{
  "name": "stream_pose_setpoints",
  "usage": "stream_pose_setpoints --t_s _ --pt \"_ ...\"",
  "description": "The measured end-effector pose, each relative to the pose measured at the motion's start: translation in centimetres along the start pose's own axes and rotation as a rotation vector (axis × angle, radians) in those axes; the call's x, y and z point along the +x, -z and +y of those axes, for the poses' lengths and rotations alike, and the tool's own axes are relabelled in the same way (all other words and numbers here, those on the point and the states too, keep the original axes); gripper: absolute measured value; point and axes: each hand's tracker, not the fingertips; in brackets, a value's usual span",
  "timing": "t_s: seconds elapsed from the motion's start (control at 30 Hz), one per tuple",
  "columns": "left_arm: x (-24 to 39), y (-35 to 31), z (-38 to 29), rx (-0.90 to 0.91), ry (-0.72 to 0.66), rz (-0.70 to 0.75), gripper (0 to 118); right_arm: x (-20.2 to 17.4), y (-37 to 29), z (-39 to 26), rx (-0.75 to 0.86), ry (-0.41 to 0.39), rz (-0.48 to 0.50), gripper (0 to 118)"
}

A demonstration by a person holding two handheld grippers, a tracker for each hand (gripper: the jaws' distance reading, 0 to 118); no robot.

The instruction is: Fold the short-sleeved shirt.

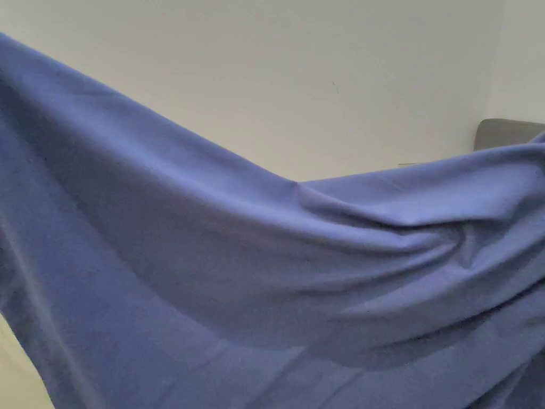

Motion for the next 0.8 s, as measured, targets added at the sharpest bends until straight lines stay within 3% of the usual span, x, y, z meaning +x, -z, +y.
stream_pose_setpoints --t_s 0.3,0.5,0.63,0.8 --pt "-2.0 11.2 -3.4 -0.161 0.016 -0.014 1 -0.3 10.2 -1.5 -0.083 -0.023 0.03 4" --pt "-2.6 21.8 -9.2 -0.246 0.038 0.03 1 -1.2 21.0 -6.0 -0.19 -0.064 0.051 4" --pt "-2.0 27.9 -13.0 -0.297 0.063 0.048 1 -1.4 28.3 -10.4 -0.288 -0.027 0.043 4" --pt "-1.8 32.9 -17.9 -0.333 0.058 0.08 1 -1.4 34.8 -15.9 -0.313 -0.041 0.02 4"
